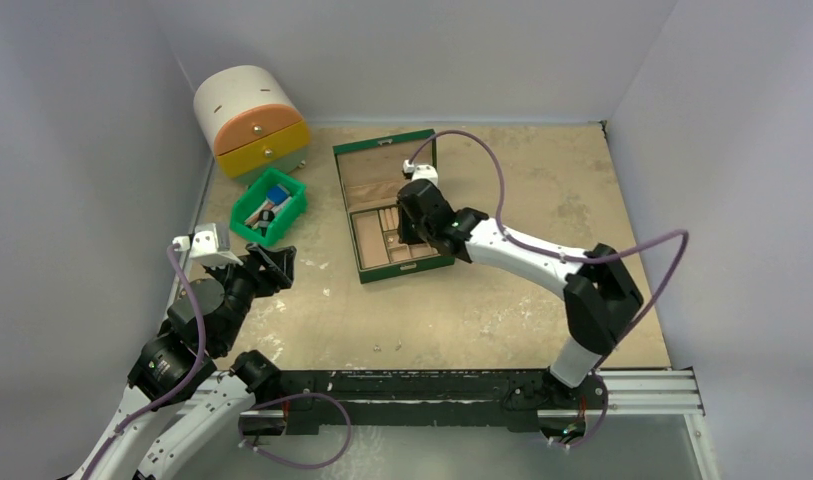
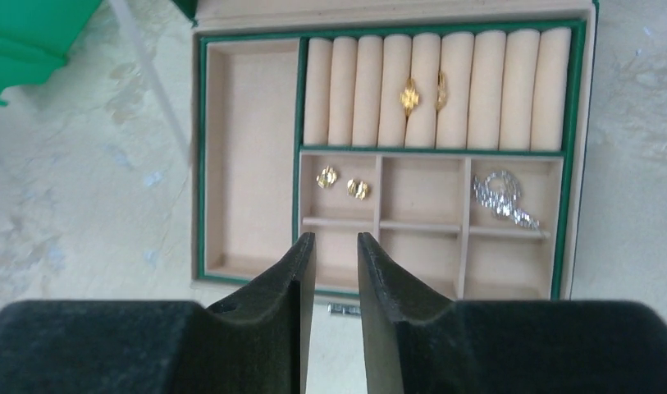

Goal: Organize the mixed jewelry

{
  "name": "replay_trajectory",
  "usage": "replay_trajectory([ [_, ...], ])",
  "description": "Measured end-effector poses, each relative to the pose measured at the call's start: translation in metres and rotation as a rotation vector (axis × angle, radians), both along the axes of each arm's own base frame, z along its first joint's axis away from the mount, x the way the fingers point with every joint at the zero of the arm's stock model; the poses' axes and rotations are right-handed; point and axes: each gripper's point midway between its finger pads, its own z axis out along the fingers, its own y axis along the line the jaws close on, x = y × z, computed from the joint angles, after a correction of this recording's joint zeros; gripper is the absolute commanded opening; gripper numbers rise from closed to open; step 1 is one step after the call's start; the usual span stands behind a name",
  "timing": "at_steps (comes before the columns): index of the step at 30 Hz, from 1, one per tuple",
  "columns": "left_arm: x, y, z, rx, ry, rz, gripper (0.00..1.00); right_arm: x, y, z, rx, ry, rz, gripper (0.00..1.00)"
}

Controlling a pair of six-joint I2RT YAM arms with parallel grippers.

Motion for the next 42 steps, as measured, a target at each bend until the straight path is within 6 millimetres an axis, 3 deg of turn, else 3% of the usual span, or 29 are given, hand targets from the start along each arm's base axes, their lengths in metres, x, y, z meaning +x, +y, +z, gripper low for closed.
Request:
replay_trajectory([
  [3, 0.0, 0.0, 0.0, 0.0, 0.0, 0.0, 0.68, -0.018, -0.005, 0.009, 0.039, 0.004, 0.023, 0.3],
  [8, 0.0, 0.0, 0.0, 0.0, 0.0, 0.0, 0.68, -0.056, -0.005, 0.003, 0.06, 0.052, 0.074, 0.32],
  [15, 0.0, -0.001, 0.0, -0.001, 0.0, -0.003, 0.67, -0.124, 0.001, -0.019, 0.066, 0.153, 0.148, 0.33],
  [24, 0.0, -0.002, 0.0, -0.002, 0.001, -0.01, 0.67, -0.182, 0.009, -0.052, 0.043, 0.288, 0.203, 0.36],
  [35, -0.001, -0.003, 0.0, -0.003, 0.002, -0.016, 0.67, -0.213, 0.005, -0.093, -0.02, 0.415, 0.216, 0.36],
  [42, -0.001, -0.003, 0.0, -0.003, 0.002, -0.016, 0.67, -0.219, 0.002, -0.107, -0.038, 0.452, 0.208, 0.35],
])
